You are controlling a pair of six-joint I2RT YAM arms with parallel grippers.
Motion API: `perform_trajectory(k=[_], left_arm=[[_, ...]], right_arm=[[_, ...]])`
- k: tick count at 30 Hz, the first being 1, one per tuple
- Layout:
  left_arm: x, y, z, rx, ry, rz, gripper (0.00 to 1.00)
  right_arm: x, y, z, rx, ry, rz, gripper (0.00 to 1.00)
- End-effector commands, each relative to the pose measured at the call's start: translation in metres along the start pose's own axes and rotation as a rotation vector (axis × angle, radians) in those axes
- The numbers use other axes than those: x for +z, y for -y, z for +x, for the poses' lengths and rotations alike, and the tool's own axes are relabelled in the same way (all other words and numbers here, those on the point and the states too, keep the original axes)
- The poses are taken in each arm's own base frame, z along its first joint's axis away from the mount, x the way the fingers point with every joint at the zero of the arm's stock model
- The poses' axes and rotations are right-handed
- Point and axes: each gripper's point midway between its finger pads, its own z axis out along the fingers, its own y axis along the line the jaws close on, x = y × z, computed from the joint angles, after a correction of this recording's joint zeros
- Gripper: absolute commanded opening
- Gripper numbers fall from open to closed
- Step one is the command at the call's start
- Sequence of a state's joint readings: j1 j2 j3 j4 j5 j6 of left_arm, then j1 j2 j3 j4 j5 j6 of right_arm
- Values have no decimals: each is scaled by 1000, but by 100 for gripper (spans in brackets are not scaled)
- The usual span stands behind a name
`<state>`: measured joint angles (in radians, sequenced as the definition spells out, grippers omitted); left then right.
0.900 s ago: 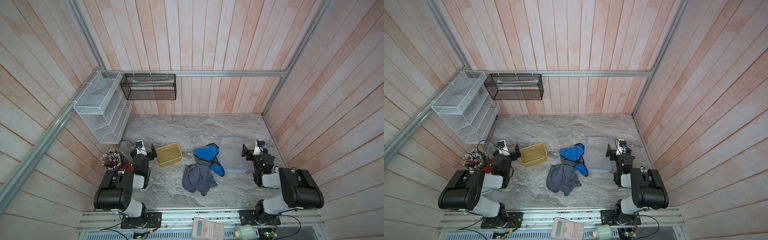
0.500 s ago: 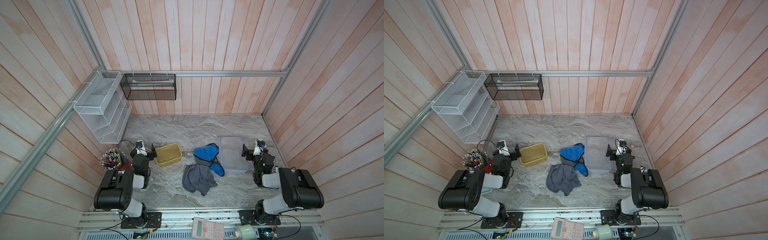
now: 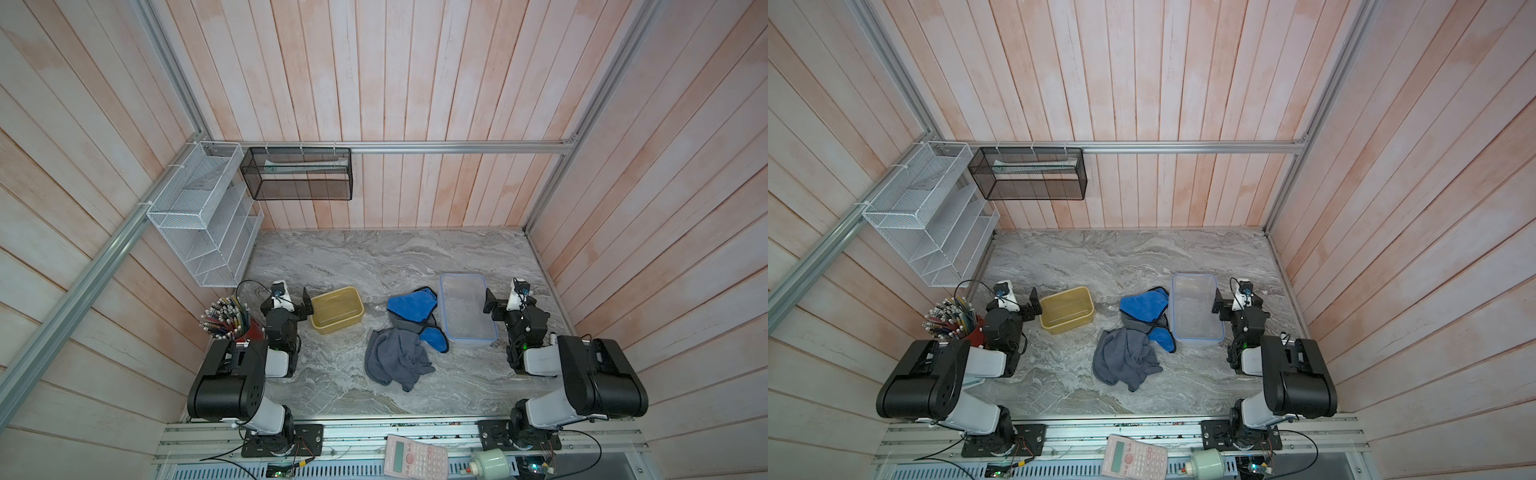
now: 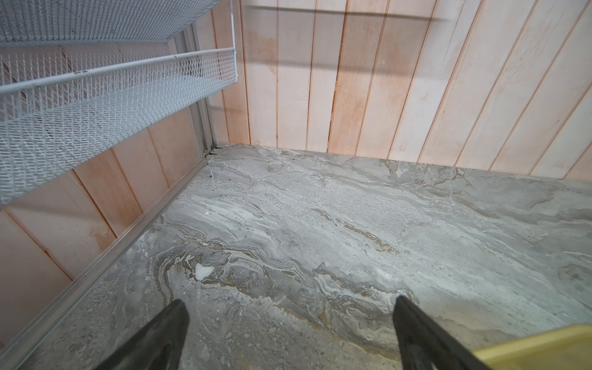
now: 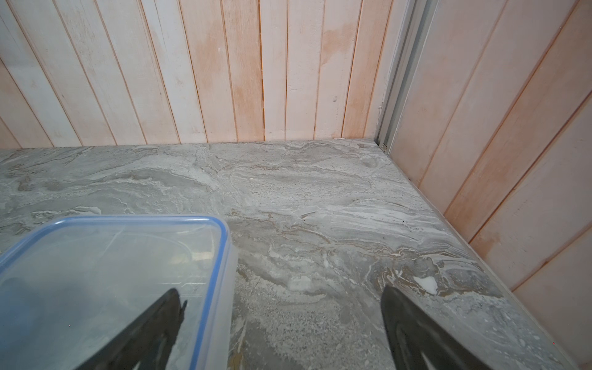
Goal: Wipe the insides of the lunch boxes
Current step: Open the fastener of the lunch box.
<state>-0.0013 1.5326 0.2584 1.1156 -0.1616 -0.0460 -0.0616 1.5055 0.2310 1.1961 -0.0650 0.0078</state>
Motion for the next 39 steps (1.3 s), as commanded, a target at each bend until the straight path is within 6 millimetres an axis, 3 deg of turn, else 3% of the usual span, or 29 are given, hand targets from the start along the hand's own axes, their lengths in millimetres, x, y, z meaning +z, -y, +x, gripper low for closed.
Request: perform_trajectory(k=[1,8,11,17,20,24,30,33,39], left_arm=[[4,1,-7,-8,24,-2,100],[3,1,-8,-9,27,0,100],[6,2,-14,-1,6,0,100],[20,18,-51,-35,-147,55,100],[9,29,-74,-107,-97,116,100],[-10,48,-96,-148,-36,136,100],[-32,108,-109,-149,-24,194,100],[-42,149,-108,-166,-37,251,100],[-66,251,-95,-129,-93,409,100]], right_arm=[[5,3,-1,13,-3,13,99],[5,3,-3,15,3,17,99],[3,16,-19,58,41,89,99],[-8,16,-45,163,-33,95,99],[-21,12,-61,223,-21,75,99],[-35,-2,-67,281,-58,9,99],[-54,-16,-50,402,-138,-52,98],[-62,-22,-36,459,-180,-69,99],[-68,-27,-8,564,-259,-86,98]])
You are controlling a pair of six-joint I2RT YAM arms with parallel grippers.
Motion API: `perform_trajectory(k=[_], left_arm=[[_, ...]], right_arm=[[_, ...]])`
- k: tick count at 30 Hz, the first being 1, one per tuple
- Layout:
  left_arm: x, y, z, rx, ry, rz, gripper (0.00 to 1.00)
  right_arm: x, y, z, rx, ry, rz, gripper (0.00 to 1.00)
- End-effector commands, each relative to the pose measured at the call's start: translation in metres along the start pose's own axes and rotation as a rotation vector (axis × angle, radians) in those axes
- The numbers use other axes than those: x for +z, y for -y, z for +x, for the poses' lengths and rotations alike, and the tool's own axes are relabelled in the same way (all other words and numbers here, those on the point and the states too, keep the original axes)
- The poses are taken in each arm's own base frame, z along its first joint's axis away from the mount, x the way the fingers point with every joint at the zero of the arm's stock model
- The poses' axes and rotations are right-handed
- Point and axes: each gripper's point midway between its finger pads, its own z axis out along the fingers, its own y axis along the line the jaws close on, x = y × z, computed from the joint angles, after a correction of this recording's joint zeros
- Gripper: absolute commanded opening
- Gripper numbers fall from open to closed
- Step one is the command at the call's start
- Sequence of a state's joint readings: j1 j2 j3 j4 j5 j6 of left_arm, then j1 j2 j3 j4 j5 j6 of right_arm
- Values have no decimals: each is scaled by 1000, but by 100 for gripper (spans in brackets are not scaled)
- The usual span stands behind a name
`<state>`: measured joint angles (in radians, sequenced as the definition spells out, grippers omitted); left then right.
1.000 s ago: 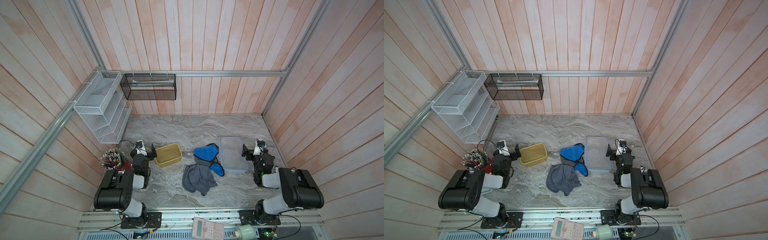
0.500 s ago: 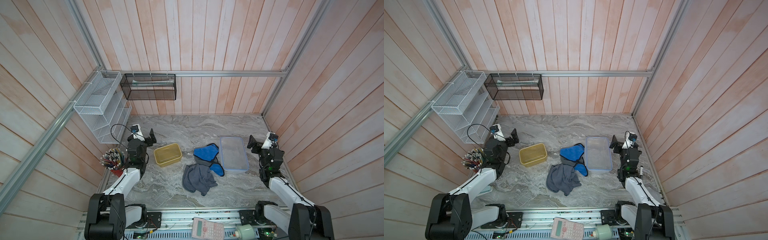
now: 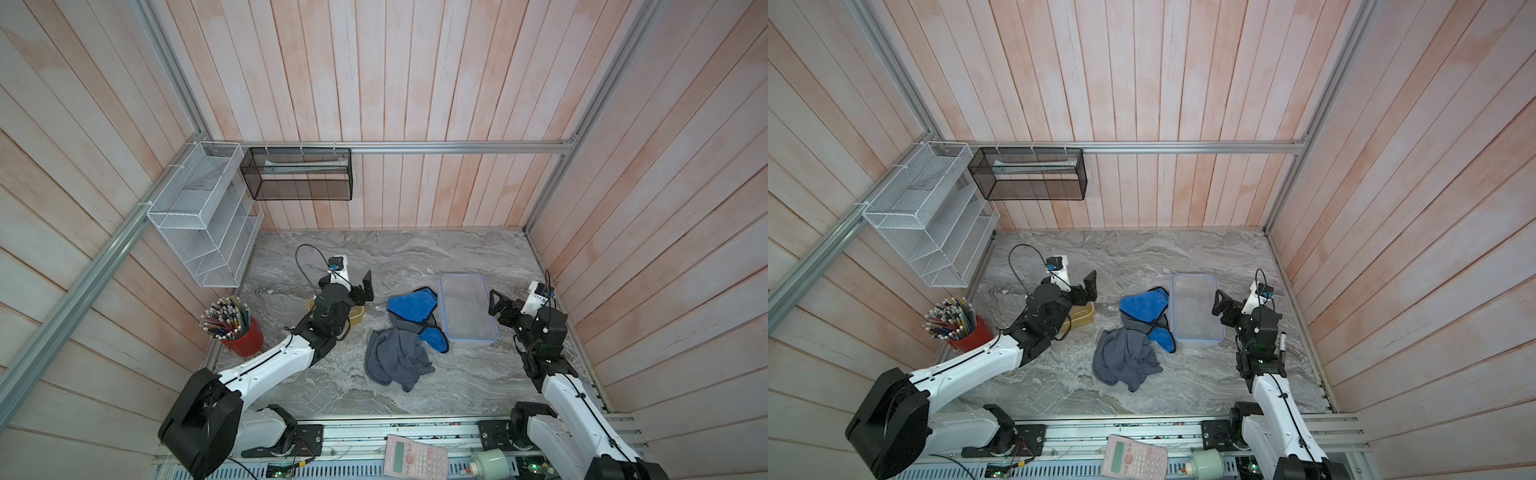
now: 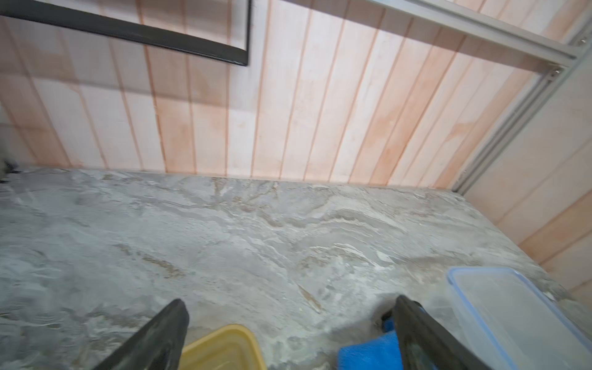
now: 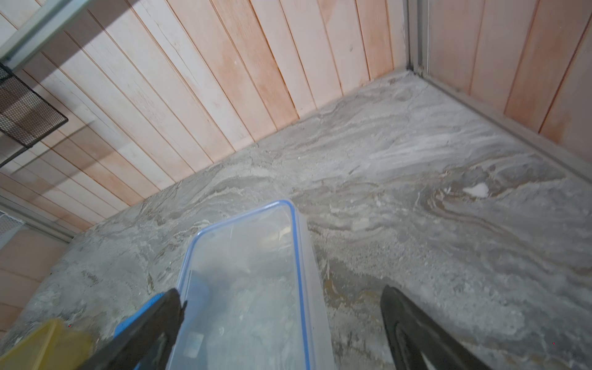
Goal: Wipe the insides of the lunch boxes
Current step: Open the fastener of the lunch box.
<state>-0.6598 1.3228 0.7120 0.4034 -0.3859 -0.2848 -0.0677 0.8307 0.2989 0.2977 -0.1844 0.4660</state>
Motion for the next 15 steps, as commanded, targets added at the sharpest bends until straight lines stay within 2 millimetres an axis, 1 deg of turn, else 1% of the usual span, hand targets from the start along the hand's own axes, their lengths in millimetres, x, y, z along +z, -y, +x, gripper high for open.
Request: perform_trajectory(k=[1,4,8,11,15], left_arm=[[9,37,8,-26,-24,29,100],[19,82,24,-28,-75,115,100],[29,134,49,-45,-159,220,100],[35,162,67,-67,-231,272,100],[38,187,91,-94,-318,323,100]], right_arm=[[0,7,26,108,-91,-3,98],[0,12,29,160,-101,-22,97],[-2,19,28,232,-101,-56,95],[-3,25,30,281,-105,-76,93],[-4,23,33,301,-114,-106,93]])
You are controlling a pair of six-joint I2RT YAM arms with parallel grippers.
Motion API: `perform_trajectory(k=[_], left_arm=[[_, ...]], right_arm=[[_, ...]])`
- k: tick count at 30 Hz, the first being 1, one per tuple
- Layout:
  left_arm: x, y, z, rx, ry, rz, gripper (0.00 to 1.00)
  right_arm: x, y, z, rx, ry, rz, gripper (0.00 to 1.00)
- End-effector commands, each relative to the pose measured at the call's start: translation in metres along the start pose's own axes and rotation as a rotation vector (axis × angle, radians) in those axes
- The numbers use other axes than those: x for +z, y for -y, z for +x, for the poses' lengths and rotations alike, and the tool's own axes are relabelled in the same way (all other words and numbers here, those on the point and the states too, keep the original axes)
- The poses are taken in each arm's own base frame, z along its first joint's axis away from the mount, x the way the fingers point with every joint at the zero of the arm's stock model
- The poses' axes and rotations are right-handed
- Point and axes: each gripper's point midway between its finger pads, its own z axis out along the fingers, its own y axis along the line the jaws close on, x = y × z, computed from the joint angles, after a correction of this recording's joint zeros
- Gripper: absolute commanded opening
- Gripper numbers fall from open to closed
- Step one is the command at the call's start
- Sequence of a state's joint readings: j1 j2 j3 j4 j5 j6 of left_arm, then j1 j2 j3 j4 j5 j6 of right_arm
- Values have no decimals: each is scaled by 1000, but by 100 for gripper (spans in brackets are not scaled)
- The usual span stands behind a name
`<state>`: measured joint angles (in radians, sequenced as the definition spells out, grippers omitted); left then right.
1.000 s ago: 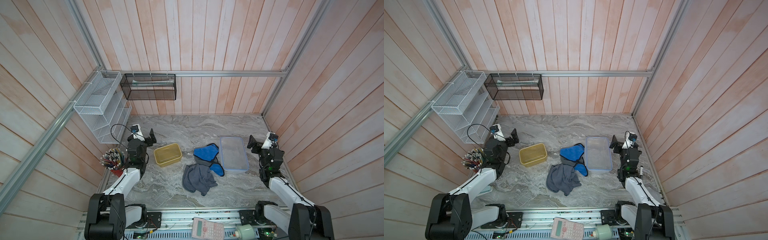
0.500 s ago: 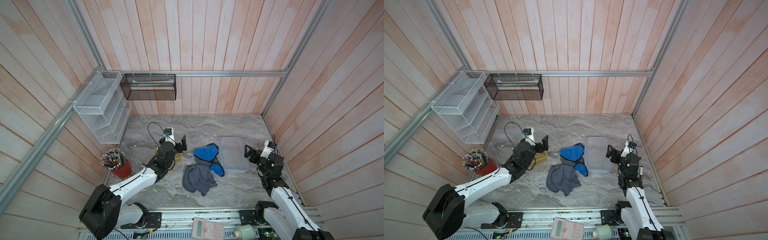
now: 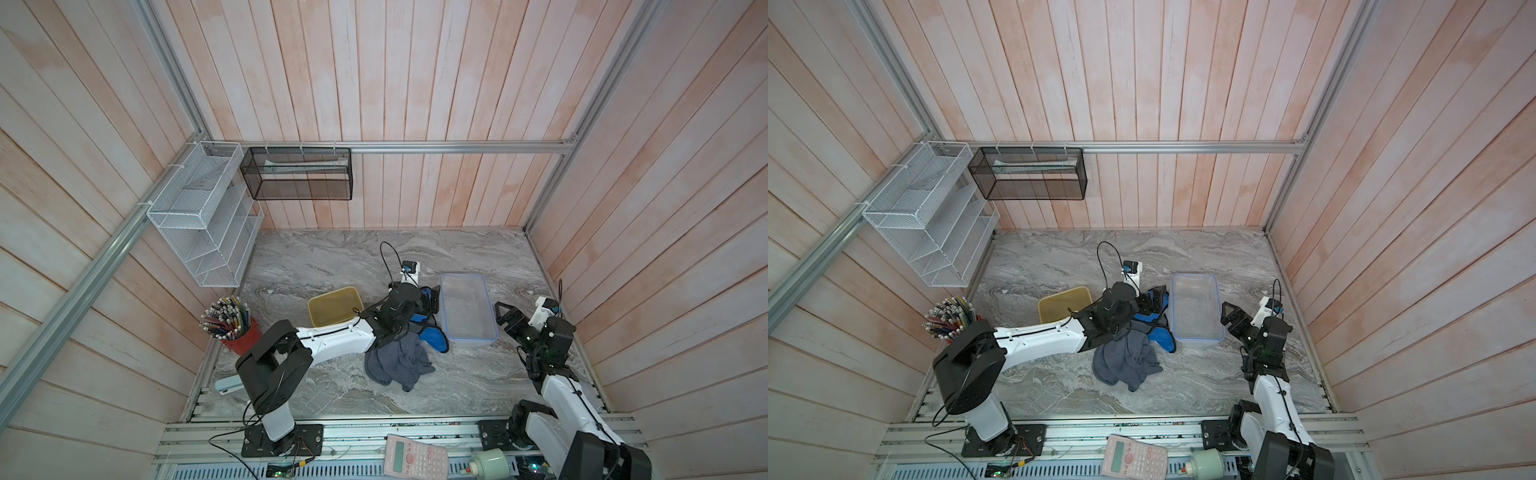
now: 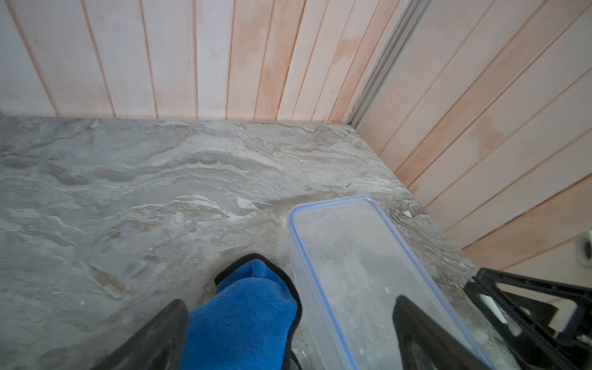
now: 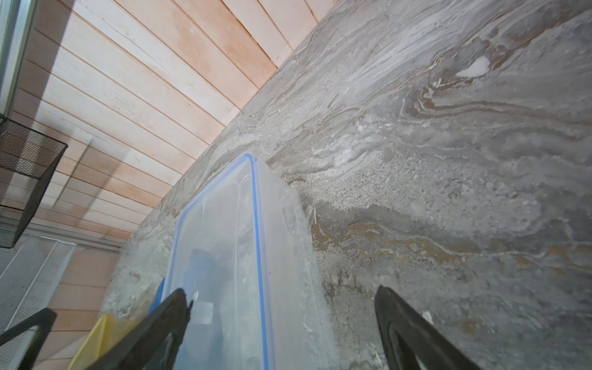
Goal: Wipe the insides of the lunch boxes
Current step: Open the fastener of the lunch box.
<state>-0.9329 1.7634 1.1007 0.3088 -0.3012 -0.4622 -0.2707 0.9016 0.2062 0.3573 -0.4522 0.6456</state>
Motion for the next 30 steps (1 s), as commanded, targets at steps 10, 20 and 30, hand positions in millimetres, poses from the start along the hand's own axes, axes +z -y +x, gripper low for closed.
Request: perform_trajectory(k=[10,20,30], left_arm=[[32,24,63,-124,-261,71,100],[47,34,91,-212,-377,100,100],[60,19,98,-291,-421,111,100]], right_arm=[[3,-13,14,109,-44,-134,90],[9,-21,19,166,-99,-197,86],[15,-29,26,217,-155,-253,81]])
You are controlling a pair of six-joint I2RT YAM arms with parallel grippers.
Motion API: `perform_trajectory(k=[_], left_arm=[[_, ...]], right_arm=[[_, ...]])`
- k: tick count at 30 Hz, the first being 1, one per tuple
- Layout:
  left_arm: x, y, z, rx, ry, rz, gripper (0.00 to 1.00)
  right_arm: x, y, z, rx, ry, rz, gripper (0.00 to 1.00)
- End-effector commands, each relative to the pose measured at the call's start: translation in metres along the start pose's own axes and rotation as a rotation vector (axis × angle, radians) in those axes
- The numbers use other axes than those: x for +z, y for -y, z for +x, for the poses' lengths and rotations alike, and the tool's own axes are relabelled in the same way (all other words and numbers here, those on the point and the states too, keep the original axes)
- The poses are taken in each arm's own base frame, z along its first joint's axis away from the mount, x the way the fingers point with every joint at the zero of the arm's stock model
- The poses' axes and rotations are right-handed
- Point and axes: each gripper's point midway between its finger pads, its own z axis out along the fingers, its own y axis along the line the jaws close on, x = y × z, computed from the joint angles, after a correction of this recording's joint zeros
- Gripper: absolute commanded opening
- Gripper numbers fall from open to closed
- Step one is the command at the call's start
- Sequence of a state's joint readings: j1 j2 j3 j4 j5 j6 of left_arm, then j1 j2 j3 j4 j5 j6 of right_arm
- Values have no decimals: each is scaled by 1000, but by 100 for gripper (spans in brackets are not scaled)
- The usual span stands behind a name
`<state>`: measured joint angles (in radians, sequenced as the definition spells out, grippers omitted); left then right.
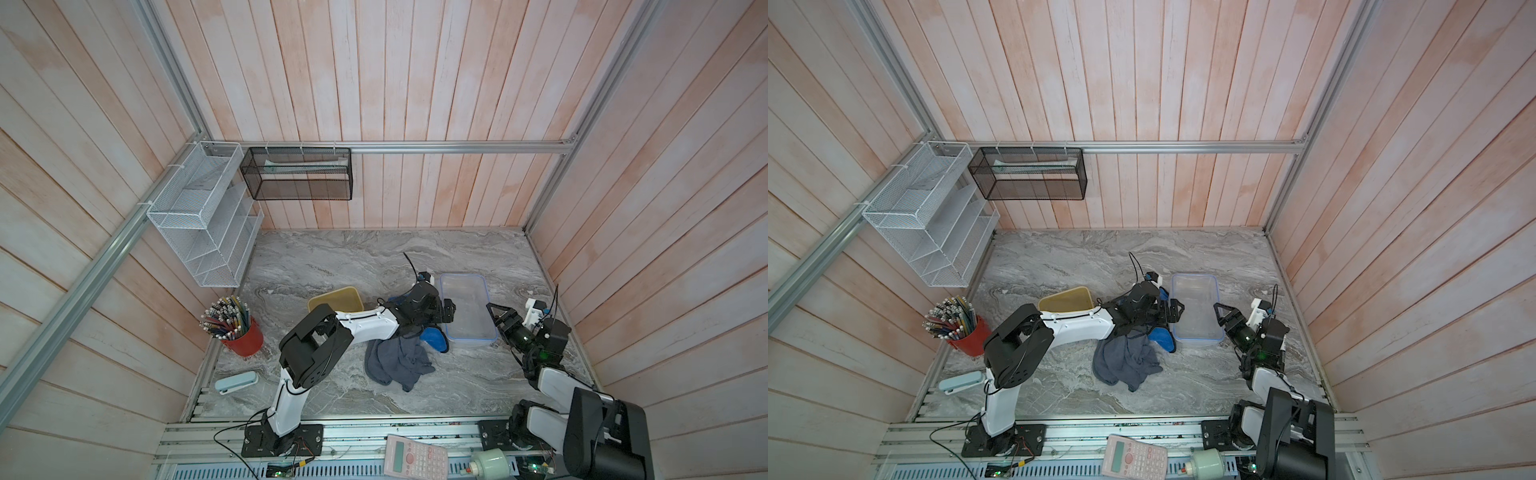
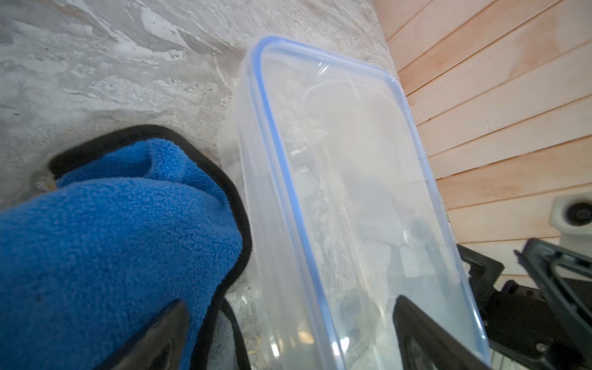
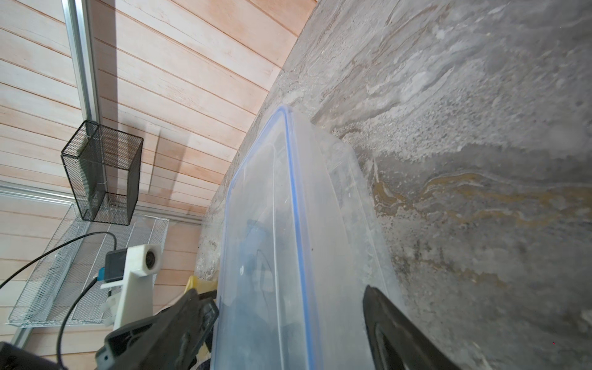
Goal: Wipe the insides of the lunch boxes
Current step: Open the fastener of the lunch box.
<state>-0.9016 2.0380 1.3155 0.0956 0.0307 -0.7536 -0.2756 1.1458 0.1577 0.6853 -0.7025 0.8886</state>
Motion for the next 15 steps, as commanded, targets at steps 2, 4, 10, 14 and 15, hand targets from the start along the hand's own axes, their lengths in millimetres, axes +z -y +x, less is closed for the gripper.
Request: perform_trajectory(k=[2,4,10,14,15], left_arm=[[7,3,0,-28,-27,32,100],[9,5,0,-34,-29,43,99],[14,4,-4,-54,-36,55,96],[14,-6,-17,-95,-10,51,95],[15,-7,-21,-99,-2,52,94]], right_arm=[[4,-14,1,-6,-22,-59,80],[8,-19,4,-7,-35,-73,80],[18,-34,5,-4,-42,-106,76],[23,-41,3,11,-38,-125,75],[25,-42,3,17,-40,-131,75]])
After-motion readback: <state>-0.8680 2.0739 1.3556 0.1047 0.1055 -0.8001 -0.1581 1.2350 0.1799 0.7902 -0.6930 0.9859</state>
